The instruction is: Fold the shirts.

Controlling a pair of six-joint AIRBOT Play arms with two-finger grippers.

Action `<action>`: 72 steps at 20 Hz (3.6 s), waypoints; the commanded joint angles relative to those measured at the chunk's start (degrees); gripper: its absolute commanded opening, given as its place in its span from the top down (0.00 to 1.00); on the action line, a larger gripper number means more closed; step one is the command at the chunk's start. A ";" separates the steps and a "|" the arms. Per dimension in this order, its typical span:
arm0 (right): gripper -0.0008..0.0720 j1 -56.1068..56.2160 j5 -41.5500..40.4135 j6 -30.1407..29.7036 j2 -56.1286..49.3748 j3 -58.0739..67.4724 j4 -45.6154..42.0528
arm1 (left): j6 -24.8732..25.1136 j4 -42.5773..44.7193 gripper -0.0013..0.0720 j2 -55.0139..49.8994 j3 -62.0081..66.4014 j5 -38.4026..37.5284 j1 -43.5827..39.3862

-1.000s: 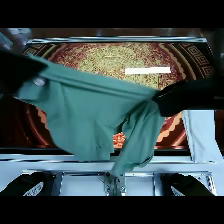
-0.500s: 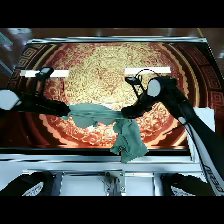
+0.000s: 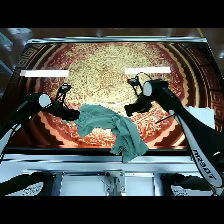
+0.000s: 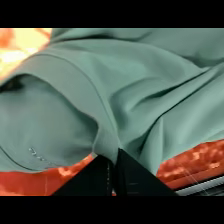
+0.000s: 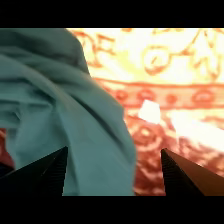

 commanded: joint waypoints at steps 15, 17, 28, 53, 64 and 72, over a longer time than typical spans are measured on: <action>0.18 -25.46 -9.05 -0.90 23.76 -51.49 28.04 | 0.07 -1.29 0.93 2.38 2.86 0.02 0.02; 0.18 -25.42 -10.45 -0.17 23.76 -51.49 28.74 | 0.11 -1.27 0.93 3.02 2.86 0.04 0.02; 0.90 -15.26 -20.04 3.52 23.08 -47.69 25.88 | 0.09 2.01 0.93 3.85 7.65 -0.07 0.04; 0.90 -26.91 33.62 0.39 44.39 24.81 5.95 | -6.99 4.74 0.93 29.57 53.96 -41.27 9.90; 0.90 -26.73 6.75 1.86 42.03 -18.69 14.62 | -6.78 4.76 0.93 29.81 8.00 -29.29 9.90; 0.90 -26.73 -24.98 1.09 15.78 -19.93 16.35 | -1.57 4.79 0.93 6.82 3.65 12.55 9.92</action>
